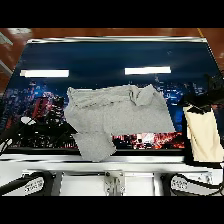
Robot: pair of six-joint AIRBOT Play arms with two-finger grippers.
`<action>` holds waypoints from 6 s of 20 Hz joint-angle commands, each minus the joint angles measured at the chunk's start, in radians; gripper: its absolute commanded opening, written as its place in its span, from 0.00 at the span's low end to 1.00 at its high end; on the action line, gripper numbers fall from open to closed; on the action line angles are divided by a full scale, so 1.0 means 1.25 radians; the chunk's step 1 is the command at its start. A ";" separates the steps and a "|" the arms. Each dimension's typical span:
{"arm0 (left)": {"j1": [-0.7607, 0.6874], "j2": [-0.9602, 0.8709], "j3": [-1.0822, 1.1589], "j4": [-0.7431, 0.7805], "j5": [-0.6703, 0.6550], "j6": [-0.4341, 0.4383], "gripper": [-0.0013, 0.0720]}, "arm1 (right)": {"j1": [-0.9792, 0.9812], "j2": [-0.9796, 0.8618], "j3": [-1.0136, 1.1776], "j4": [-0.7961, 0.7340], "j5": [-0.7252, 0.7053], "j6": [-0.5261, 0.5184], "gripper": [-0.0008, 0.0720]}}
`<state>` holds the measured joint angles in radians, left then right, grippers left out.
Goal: Fold the shirts.
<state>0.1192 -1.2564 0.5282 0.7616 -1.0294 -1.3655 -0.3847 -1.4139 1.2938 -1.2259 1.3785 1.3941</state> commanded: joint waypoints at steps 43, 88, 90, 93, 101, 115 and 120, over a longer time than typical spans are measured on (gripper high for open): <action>-0.039 0.304 0.997 0.170 0.091 0.046 0.06 | 0.026 0.498 0.239 0.296 -0.323 -0.302 0.09; -0.064 -0.231 0.568 0.390 0.584 -0.211 0.06 | 0.335 -0.237 0.046 0.016 -0.947 0.018 0.09; -0.066 -0.264 0.568 0.390 0.521 -0.210 0.06 | 0.336 -0.256 0.046 0.016 -0.885 0.022 0.09; -0.054 -0.273 0.569 0.420 0.408 -0.207 0.06 | 0.329 -0.260 0.046 0.015 -0.805 0.022 0.09; 0.000 -0.219 0.568 0.436 -0.068 -0.081 0.06 | 0.262 -0.202 0.046 0.009 -0.375 0.029 0.09; 0.076 -0.158 0.612 0.432 -0.338 -0.078 0.85 | 0.232 -0.115 0.104 -0.120 -0.081 0.003 0.80; 0.278 0.067 0.370 0.306 -0.407 -0.009 0.83 | 0.065 -0.018 0.058 -0.159 0.074 -0.008 0.80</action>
<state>0.3450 -1.2987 1.1393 1.2449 -1.4574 -1.4368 -0.2001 -1.5009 1.3933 -1.4216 1.3369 1.4094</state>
